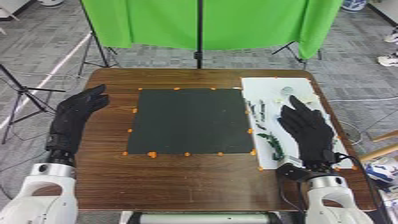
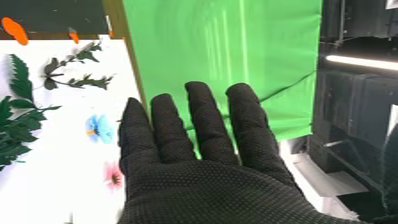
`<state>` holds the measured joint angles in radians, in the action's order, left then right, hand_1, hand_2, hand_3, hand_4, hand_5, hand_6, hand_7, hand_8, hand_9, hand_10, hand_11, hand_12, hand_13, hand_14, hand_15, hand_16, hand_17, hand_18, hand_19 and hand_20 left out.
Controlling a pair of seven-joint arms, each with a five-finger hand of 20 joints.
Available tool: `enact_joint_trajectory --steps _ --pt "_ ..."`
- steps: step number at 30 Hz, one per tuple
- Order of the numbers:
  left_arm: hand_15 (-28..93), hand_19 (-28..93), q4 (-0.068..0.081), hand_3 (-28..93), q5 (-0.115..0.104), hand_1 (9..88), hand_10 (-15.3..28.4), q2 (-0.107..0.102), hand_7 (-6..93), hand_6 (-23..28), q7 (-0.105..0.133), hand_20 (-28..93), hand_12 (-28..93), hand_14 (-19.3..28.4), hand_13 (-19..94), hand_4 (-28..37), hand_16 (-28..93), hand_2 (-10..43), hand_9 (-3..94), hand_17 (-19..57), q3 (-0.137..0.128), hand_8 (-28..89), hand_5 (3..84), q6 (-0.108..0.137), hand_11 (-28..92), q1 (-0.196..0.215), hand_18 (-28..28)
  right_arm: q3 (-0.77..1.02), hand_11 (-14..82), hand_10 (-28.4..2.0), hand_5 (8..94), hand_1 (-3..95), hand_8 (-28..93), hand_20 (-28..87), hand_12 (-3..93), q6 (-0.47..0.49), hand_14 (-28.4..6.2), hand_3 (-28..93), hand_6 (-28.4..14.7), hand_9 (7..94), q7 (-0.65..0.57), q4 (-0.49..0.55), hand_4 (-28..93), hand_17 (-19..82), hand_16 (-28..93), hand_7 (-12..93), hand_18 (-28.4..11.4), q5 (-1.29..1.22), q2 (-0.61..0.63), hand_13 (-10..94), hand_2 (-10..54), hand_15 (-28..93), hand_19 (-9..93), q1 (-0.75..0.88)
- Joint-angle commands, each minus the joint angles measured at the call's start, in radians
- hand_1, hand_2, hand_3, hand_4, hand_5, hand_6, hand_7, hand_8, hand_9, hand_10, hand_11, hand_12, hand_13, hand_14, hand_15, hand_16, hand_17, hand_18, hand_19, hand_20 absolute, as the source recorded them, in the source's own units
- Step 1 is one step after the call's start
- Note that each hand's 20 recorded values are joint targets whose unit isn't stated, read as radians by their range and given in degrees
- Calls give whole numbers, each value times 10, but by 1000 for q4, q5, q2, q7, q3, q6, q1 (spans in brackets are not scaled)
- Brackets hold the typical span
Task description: Arrange flowers
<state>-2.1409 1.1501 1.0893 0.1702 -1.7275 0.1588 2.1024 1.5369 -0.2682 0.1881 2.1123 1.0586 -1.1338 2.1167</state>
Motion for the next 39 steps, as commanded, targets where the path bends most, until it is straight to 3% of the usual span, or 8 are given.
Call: enact_joint_trajectory --steps 1,8,15,22,27,32,35,39 --pt "182 119 22 625 -31 238 144 1 92 44 31 153 121 186 318 -239 -7 37 431 58 29 -49 451 23 159 -16 130 -3 32 -155 342 12 -81 225 134 16 -168 713 -43 364 15 -3 -200 118 175 74 -156 14 14 239 -22 35 78 2" --pt "168 108 30 621 -50 203 146 -3 90 38 29 152 120 185 320 -279 -4 78 431 64 45 -50 451 19 156 -41 121 1 33 -154 347 19 -81 224 135 -14 -168 716 -52 366 13 3 -196 120 170 71 -156 12 11 238 -34 32 78 11" --pt "178 125 9 615 -69 190 150 8 89 43 25 159 121 189 332 -282 -3 148 438 78 18 -51 459 38 162 -9 119 -20 38 -154 352 67 -79 244 147 -72 -170 731 -61 374 -25 11 -194 139 164 75 -158 94 20 246 -91 44 114 -3" --pt "205 130 12 630 -38 197 154 0 93 50 -4 159 126 199 351 -283 -5 107 451 78 10 -48 459 -3 177 -25 124 -120 129 -172 535 240 -93 459 175 -333 -142 686 -76 597 -431 9 -220 287 234 148 -196 586 56 638 -95 266 598 -62" --pt "213 131 15 635 -40 205 156 -8 94 55 -15 159 128 200 360 -283 -7 91 458 78 13 -47 462 -6 182 -37 125 -142 176 -177 597 286 -82 548 199 -275 -128 645 -76 682 -604 -1 -246 343 276 161 -220 842 55 712 -95 467 763 -68" --pt "220 137 15 634 2 214 157 -17 95 54 -41 161 129 202 361 -283 -9 85 459 77 11 -47 463 -45 185 -51 127 -163 199 -170 621 308 -71 565 211 -132 -116 624 -76 706 -760 3 -248 381 290 165 -227 1076 58 735 -95 543 822 -81" --pt "223 138 11 635 6 217 156 -21 94 55 -54 160 129 203 362 -283 -10 82 459 78 2 -47 463 -66 186 -53 127 -175 207 -175 629 314 -65 567 218 -70 -111 616 -80 720 -798 2 -242 410 298 162 -223 1172 56 747 -95 577 848 -88" --pt "225 141 7 634 2 231 156 -25 94 55 -56 161 129 203 363 -282 -11 73 459 78 -5 -47 462 -57 186 -44 128 -189 218 -177 643 324 -55 562 232 -43 -96 604 -83 734 -817 -3 -235 442 303 159 -212 1280 53 767 -95 590 873 -103"
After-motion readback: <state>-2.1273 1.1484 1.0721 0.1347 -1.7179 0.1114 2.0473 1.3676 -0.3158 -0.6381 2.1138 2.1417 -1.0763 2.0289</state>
